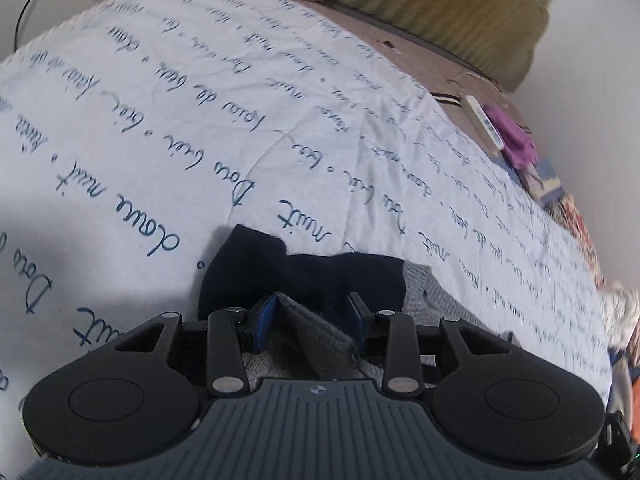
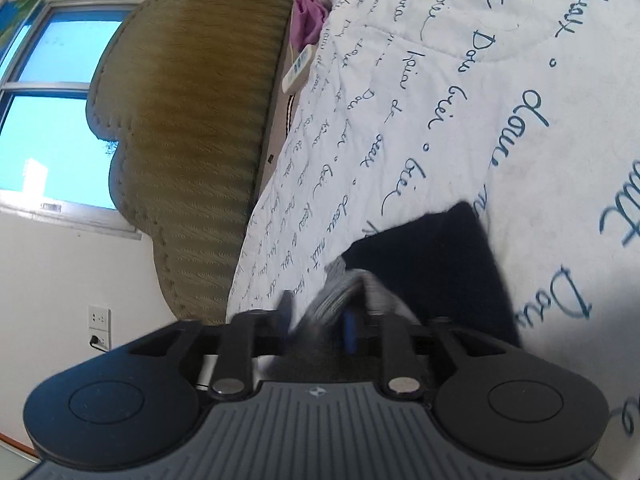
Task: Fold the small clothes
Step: 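Lay the held hem over the folded collar half with both grippers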
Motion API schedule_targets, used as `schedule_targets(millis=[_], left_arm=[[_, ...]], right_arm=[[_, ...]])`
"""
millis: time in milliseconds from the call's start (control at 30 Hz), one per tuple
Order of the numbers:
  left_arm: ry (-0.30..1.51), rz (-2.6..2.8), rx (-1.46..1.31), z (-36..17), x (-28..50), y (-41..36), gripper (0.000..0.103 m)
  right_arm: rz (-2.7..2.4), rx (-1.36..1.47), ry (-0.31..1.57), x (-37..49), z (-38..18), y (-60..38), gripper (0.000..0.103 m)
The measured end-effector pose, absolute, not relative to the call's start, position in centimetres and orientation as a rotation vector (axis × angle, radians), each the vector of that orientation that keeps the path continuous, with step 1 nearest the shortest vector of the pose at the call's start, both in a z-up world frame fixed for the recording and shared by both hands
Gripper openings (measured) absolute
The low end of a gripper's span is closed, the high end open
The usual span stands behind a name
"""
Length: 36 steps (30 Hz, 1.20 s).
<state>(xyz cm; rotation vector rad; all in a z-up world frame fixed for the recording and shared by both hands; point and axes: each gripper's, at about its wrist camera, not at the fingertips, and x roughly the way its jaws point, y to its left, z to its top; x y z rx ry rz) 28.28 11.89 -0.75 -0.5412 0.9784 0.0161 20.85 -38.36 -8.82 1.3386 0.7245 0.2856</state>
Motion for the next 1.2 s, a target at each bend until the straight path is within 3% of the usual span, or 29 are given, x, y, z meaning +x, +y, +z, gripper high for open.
schedule_targets(millis=[33, 367, 467, 567, 700, 867, 1133, 1200], left_arm=[[0.979, 0.019, -0.551, -0.8, 28.3, 12.0, 0.041], [0.885, 0.058, -0.563, 0.8, 28.1, 12.1, 0.041], [0.895, 0.041, -0.522, 1.0, 27.9, 11.8, 0.041], [0.900, 0.013, -0.367, 1.7, 26.4, 10.8, 0.043], [0.834, -0.026, -0.129, 3.0, 22.8, 9.8, 0.061], [0.825, -0.087, 0.045, 3.4, 20.0, 10.1, 0.062], [0.990, -0.273, -0.141, 0.5, 21.0, 9.3, 0.063], [1.037, -0.294, -0.198, -0.8, 22.2, 8.8, 0.058]], right_arm=[[0.275, 1.351, 0.727, 20.9, -9.0, -38.5, 0.061], [0.184, 1.107, 0.571, 18.1, -4.4, -39.2, 0.062], [0.308, 0.986, 0.651, 18.9, -3.4, -37.2, 0.071], [0.387, 0.832, 0.765, 19.7, -3.3, -34.5, 0.071], [0.416, 0.808, 0.840, 20.9, -4.6, -33.0, 0.071], [0.375, 0.853, 0.845, 22.3, -5.1, -33.2, 0.071], [0.362, 0.871, 0.864, 22.5, -5.6, -34.3, 0.074], [0.340, 0.895, 0.870, 23.0, -5.9, -34.8, 0.074]])
